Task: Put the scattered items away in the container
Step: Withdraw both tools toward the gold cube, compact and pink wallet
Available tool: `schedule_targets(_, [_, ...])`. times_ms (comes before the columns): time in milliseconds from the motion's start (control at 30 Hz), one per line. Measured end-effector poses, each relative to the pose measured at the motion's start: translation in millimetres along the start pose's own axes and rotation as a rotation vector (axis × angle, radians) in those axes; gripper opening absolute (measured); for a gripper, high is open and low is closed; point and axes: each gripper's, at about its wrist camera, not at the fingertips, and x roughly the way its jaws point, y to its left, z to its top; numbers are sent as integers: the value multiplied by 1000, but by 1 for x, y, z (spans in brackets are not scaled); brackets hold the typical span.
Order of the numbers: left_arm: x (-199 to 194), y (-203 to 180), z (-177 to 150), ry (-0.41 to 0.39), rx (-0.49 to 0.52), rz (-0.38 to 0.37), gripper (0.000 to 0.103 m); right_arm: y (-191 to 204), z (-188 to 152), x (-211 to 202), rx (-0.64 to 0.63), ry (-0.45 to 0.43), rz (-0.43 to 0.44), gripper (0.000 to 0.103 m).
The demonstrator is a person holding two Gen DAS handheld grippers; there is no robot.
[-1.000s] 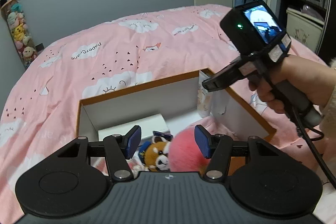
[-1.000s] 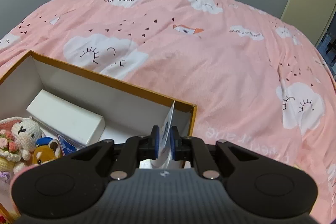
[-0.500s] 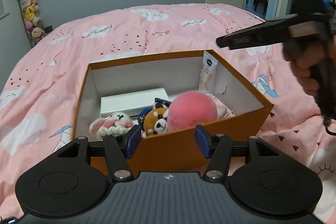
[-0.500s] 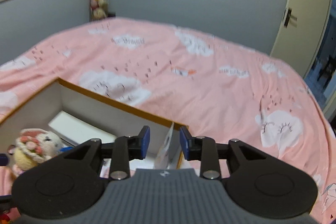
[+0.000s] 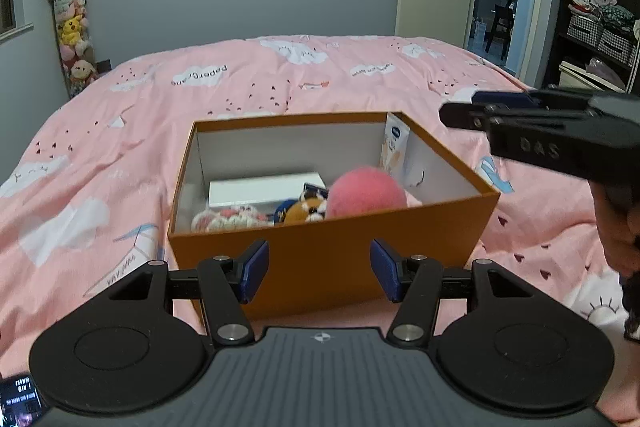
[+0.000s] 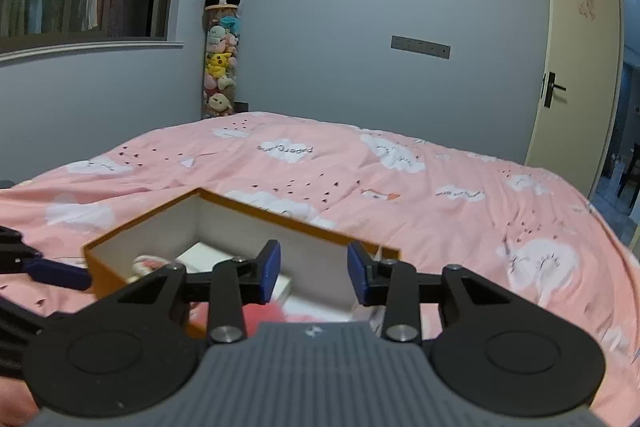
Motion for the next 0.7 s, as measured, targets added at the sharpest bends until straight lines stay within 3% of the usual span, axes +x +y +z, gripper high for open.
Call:
schedule_targets(167, [-3,3,-14,32,14,9,66,11,-23,-4,38,55,35,44])
schedule_targets(400, [-2,18,-34,104,-41,-11,66,21,-60,5,112,198,59,44])
schedule_targets(700, [2,40,-54,245,-119,-83,66,44,-93,20,100,375,135,44])
